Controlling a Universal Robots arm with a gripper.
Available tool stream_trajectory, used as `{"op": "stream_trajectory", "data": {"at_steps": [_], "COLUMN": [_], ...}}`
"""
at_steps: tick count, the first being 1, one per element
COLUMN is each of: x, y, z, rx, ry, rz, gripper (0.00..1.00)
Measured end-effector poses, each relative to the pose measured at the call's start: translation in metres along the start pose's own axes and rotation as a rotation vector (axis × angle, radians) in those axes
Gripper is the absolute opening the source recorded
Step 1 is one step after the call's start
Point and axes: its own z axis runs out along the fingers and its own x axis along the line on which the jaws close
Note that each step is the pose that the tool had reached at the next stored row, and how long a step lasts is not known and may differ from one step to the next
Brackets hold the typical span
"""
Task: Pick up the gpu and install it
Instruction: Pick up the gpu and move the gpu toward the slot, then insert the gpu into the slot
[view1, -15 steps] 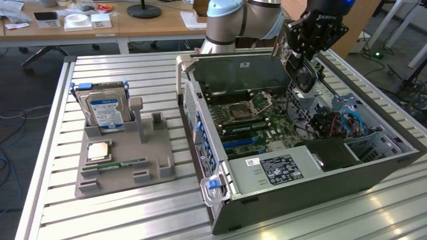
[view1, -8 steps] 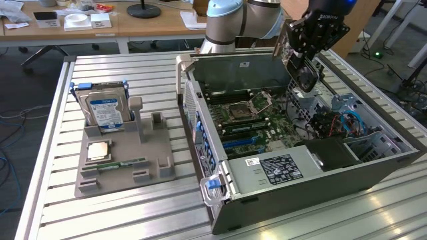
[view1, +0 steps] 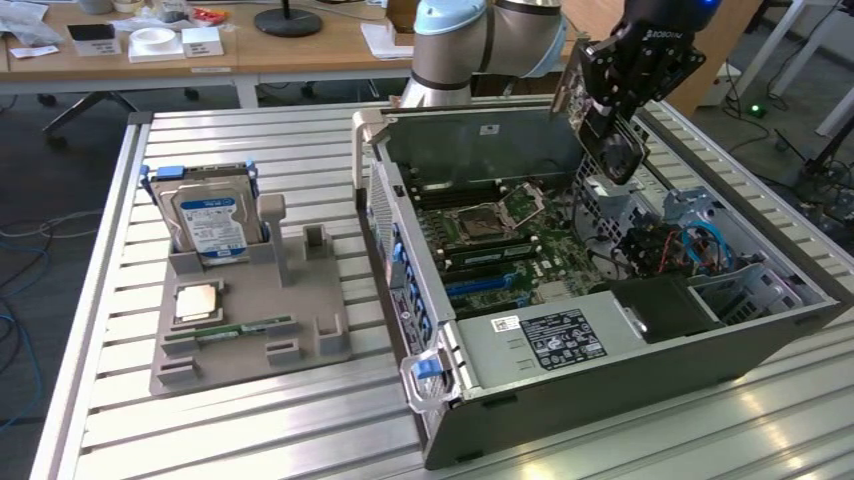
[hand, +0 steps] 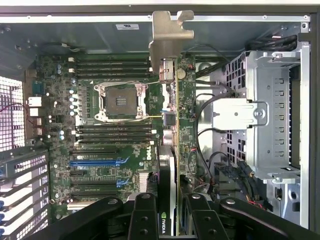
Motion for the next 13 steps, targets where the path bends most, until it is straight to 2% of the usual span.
{"op": "stream_trajectory", "data": {"at_steps": [13], "x": [-0.0035], "y": [0.0002], "z": [0.0000], "rx": [0.0000], "ry": [0.0000], "rz": [0.000], "gripper": [0.27]}}
